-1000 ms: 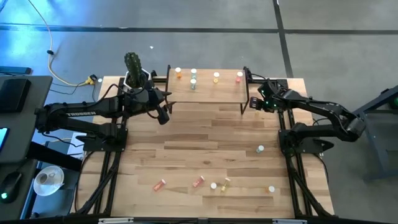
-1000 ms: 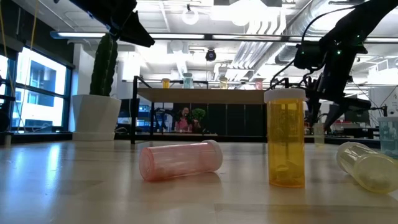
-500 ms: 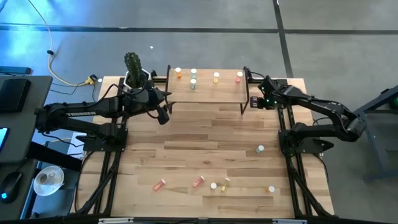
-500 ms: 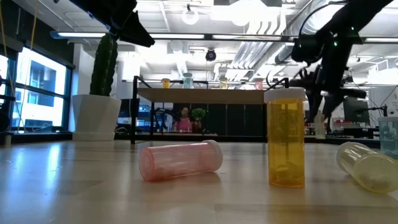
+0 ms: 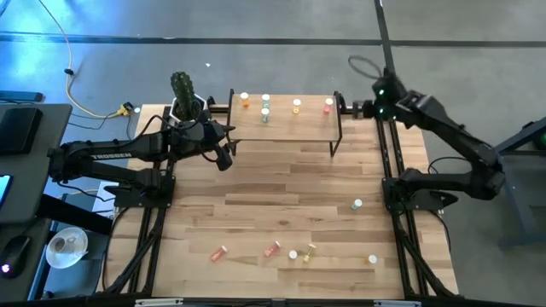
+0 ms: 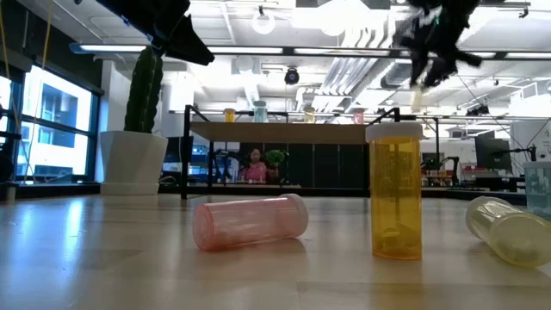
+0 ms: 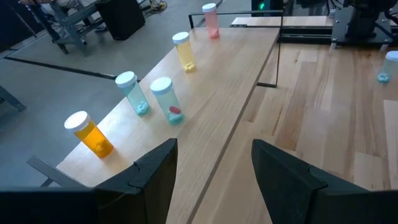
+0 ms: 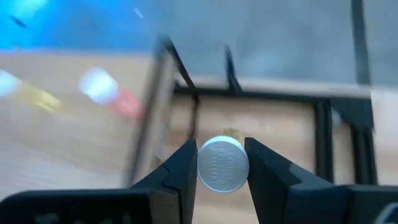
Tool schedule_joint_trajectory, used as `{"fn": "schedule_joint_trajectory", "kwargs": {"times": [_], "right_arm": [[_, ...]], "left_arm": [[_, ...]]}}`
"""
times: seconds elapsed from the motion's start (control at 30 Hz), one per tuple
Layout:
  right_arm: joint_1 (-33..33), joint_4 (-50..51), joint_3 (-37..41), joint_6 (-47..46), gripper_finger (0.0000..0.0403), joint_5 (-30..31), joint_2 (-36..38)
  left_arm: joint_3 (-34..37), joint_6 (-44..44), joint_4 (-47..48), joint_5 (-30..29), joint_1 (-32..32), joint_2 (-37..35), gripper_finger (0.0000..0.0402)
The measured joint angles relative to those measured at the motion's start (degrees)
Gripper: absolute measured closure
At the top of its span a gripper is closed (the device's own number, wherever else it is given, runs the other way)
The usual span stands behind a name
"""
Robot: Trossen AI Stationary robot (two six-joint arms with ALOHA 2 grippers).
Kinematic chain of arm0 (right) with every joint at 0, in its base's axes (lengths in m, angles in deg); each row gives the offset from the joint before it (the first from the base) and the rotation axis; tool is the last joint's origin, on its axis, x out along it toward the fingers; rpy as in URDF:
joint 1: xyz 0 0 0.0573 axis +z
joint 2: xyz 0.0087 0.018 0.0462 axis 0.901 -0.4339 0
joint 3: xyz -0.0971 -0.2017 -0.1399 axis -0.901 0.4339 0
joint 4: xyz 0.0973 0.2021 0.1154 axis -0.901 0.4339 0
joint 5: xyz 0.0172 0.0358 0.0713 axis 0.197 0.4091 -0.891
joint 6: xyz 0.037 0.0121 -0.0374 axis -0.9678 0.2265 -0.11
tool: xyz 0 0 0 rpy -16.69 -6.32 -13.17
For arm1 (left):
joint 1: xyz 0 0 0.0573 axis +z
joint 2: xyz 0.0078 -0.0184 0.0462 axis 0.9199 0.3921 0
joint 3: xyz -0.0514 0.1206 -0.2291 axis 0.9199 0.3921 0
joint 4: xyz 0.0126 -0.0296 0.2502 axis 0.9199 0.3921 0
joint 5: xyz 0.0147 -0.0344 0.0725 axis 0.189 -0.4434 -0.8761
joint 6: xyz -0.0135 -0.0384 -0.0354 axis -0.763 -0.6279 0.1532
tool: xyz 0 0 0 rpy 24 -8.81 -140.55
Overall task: Pick and place medicine bottles onto shelf by color
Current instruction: Put the top yellow pill bottle on the shelf
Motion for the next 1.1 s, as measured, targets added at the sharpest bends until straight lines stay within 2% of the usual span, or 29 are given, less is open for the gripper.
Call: {"fn": "schedule_joint_trajectory", "kwargs": {"times": [0.23, 0.47, 1.1], "right_arm": [[2.9, -2.7, -10.6, 3.0, 0.0299, -0.4, -3.2], [9.9, -2.4, -18.9, 5.6, 0.0299, -0.6, -11.4], [16.0, 15.3, -46.9, 8.5, 0.0299, -4.5, -36.8]], "left_arm": [[0.0, 0.0, 0.0, 0.0, 0.0, 0.0, 0.0204], [0.0, 0.0, 0.1, 0.0, 0.0, 0.0, 0.0204], [0.0, 0.0, 1.7, 0.0, 0.0, 0.0, 0.0204]]}}
